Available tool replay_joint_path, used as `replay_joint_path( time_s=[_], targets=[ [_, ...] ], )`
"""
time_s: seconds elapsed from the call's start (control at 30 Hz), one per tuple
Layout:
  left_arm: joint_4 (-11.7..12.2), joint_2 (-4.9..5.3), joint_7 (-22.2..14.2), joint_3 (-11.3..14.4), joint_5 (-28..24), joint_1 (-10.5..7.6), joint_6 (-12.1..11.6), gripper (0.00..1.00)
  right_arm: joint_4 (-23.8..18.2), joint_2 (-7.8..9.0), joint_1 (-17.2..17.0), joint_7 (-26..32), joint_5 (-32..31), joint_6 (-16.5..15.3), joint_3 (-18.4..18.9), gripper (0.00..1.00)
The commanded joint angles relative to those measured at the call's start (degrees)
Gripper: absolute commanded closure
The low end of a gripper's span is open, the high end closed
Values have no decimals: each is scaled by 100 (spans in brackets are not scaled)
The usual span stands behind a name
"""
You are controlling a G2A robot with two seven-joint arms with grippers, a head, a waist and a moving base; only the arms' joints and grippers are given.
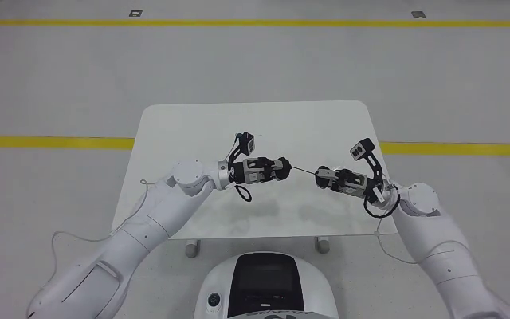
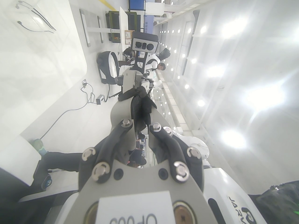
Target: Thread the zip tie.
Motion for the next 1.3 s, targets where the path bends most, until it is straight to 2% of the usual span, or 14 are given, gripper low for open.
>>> replay_joint_path(
  time_s=[0.0, 1.27],
  targets=[
    [0, 0, 0, 0, 0, 0, 0, 100, 7, -4, 2, -4, -4, 0, -2, 91],
    [0, 0, 0, 0, 0, 0, 0, 100, 44, -51, 60, 13, -75, 54, -35, 90]
  ],
)
